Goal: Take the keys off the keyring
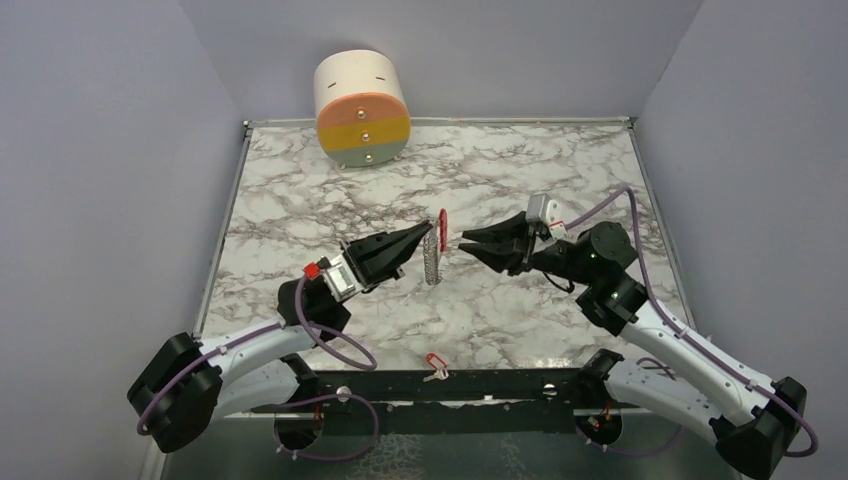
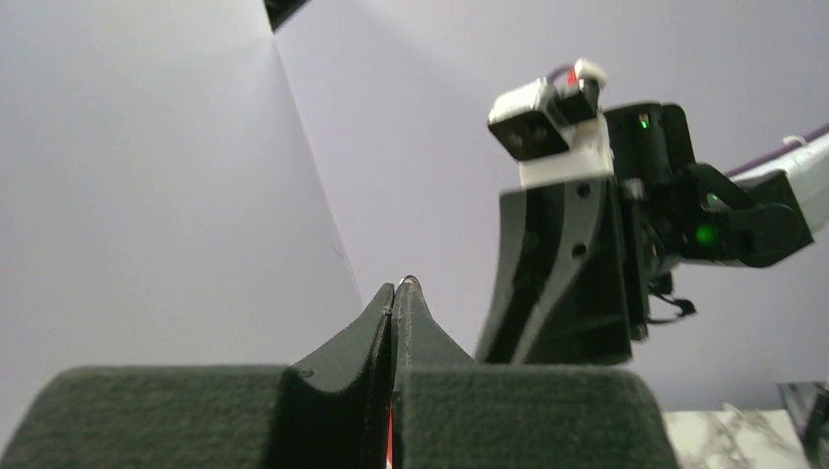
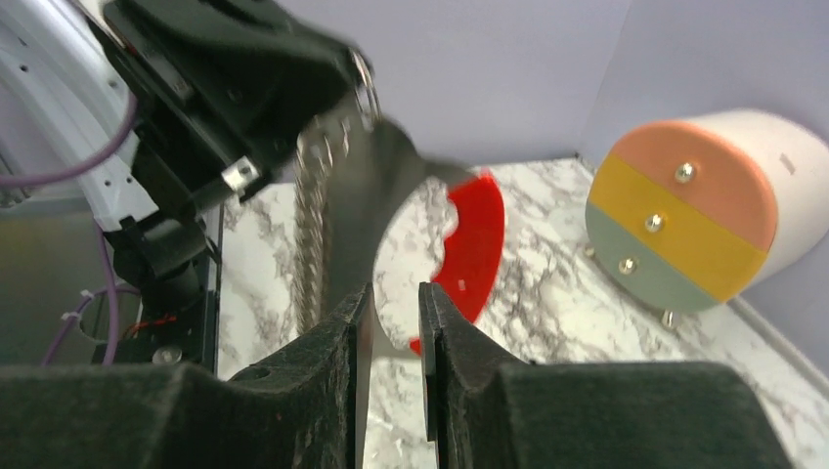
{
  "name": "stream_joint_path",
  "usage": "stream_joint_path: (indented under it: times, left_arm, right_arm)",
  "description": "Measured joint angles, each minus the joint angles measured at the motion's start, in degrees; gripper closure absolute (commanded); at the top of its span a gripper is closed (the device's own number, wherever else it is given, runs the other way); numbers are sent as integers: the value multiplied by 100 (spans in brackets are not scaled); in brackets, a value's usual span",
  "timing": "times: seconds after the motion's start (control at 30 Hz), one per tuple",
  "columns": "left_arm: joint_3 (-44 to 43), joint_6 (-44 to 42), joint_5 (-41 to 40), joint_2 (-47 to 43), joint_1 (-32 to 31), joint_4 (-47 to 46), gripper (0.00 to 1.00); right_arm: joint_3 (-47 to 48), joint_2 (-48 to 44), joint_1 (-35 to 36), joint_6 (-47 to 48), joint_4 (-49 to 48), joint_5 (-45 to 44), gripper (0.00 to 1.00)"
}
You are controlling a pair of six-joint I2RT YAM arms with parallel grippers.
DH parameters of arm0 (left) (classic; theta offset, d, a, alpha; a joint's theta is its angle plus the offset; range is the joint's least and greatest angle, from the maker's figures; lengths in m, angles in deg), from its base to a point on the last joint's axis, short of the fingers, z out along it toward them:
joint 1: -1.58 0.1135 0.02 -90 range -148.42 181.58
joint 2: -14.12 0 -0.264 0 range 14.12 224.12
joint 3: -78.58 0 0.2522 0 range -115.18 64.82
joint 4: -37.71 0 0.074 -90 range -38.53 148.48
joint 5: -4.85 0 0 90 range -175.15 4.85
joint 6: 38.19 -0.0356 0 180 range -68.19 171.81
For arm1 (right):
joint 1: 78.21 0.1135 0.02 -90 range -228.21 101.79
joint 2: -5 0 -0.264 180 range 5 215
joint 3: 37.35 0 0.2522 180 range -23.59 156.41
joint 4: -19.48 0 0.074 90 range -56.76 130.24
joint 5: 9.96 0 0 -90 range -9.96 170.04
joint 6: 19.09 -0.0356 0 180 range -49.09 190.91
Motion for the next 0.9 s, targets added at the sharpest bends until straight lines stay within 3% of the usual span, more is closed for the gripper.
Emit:
stream_joint_path:
  times: [0.27, 0.53, 0.7, 0.9]
  left_arm:
    - [321, -804, -973, -837, 0, 811, 100]
    - [367, -1379, -2218, -872, 0, 1998, 100]
    - [369, -1499, -2791, -739, 0, 2566, 100]
    - [369, -1482, -3335, -492, 0, 3023, 100]
  right_arm:
    - [-577, -42, 0, -385, 1095, -302, 79]
    - [-1255, -55, 262, -1209, 1788, -498, 79]
    - [-1550, 70, 811, -1777, 1912, -599, 79]
    - [-1672, 811, 2092, -2201, 1987, -1093, 79]
